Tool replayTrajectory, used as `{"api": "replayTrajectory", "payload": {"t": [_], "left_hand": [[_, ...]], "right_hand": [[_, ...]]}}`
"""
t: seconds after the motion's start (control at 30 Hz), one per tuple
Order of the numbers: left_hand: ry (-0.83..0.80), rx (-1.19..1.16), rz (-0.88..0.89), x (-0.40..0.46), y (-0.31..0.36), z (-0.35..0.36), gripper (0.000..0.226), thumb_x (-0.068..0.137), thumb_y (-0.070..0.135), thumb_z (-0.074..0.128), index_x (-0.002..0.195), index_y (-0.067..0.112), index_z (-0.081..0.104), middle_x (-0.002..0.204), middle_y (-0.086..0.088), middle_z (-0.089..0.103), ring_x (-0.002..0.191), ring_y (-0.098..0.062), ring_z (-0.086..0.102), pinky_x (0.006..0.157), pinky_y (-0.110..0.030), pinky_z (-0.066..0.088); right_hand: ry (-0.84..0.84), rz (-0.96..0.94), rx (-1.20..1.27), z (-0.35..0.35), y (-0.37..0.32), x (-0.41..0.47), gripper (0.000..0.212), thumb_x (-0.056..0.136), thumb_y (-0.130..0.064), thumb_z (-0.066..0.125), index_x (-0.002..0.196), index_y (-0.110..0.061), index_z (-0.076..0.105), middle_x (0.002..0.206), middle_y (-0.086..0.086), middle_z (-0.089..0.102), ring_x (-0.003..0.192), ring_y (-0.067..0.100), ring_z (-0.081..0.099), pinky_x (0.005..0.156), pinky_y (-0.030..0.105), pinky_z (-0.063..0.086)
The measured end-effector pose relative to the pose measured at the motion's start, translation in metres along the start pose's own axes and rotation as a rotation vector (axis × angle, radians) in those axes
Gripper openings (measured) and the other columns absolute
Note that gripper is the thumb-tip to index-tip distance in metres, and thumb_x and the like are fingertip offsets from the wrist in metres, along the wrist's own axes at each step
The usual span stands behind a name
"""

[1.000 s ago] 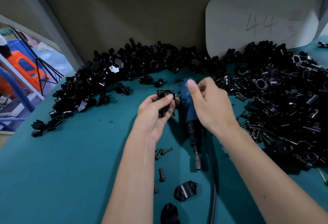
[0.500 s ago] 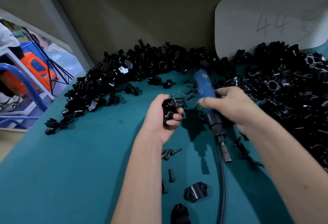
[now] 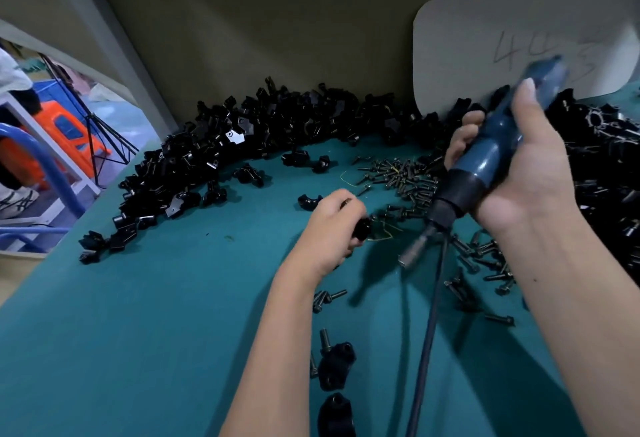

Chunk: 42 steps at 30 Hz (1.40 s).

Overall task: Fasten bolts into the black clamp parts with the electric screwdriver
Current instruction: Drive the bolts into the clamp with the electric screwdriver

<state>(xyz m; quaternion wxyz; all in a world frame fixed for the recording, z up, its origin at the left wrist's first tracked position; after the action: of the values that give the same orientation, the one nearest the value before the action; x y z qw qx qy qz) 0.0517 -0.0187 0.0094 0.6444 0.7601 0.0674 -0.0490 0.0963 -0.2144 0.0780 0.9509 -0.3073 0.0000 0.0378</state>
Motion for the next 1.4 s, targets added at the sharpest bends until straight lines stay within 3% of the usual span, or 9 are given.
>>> {"api": "replayTrajectory", "payload": {"t": [0.1,0.27,0.37,0.43,0.77,1.4], "left_hand": [[0.027,0.095,0.096,0.000,0.003,0.005,0.015,0.090,0.029,0.049,0.076,0.028,0.050,0.064,0.006,0.045,0.040,-0.001,0.040,0.037,-0.013,0.029],[0.004,0.115,0.142,0.001,0.004,0.003,0.011,0.082,0.033,0.047,0.072,0.031,0.049,0.051,0.017,0.044,0.040,0.000,0.040,0.040,-0.012,0.031],[0.036,0.214,0.174,0.004,0.001,0.002,0.010,0.082,0.039,0.047,0.074,0.032,0.048,0.057,0.015,0.043,0.055,-0.010,0.039,0.060,-0.028,0.042],[0.039,0.248,0.190,0.004,0.000,0.004,0.012,0.080,0.043,0.047,0.077,0.031,0.049,0.058,0.014,0.042,0.058,-0.012,0.037,0.065,-0.038,0.040],[0.036,0.280,0.212,0.005,-0.001,0.006,0.027,0.073,0.048,0.046,0.083,0.023,0.048,0.057,0.014,0.039,0.055,-0.013,0.033,0.059,-0.037,0.032],[-0.011,0.238,0.175,0.008,-0.005,0.009,0.022,0.076,0.045,0.048,0.082,0.024,0.049,0.059,0.014,0.042,0.060,-0.017,0.037,0.062,-0.040,0.034]], "right_hand": [[0.153,-0.097,-0.006,-0.005,-0.001,-0.001,0.024,0.095,-0.033,0.071,0.096,-0.019,0.052,0.071,-0.006,0.056,0.055,0.008,0.051,0.059,0.024,0.047],[0.280,-0.272,0.001,-0.009,-0.010,-0.005,0.038,0.092,-0.031,0.072,0.111,-0.015,0.044,0.067,-0.003,0.052,0.052,0.012,0.047,0.054,0.026,0.043],[0.275,-0.399,-0.029,-0.007,-0.020,-0.008,0.039,0.090,-0.026,0.069,0.112,-0.014,0.040,0.067,-0.001,0.050,0.053,0.014,0.045,0.055,0.029,0.042],[0.259,-0.445,-0.048,-0.004,-0.023,-0.010,0.039,0.088,-0.025,0.068,0.110,-0.013,0.038,0.066,-0.001,0.049,0.053,0.015,0.043,0.056,0.031,0.041],[0.219,-0.483,-0.134,0.002,-0.022,-0.014,0.021,0.091,-0.015,0.061,0.094,-0.016,0.039,0.061,-0.001,0.047,0.050,0.015,0.042,0.054,0.030,0.038],[0.181,-0.489,-0.141,0.007,-0.020,-0.016,0.021,0.090,-0.012,0.058,0.095,-0.017,0.038,0.061,-0.001,0.044,0.049,0.015,0.040,0.053,0.030,0.038]]}}
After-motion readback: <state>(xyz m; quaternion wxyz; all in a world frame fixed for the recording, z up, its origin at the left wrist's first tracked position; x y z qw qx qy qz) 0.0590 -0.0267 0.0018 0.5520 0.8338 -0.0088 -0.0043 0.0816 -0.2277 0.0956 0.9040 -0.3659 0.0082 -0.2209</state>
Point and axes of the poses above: each hand's wrist, its own x-axis towards the middle knuckle, its own z-axis out of the palm, y = z × x, the point moved 5 cm from there along x, towards the middle knuckle
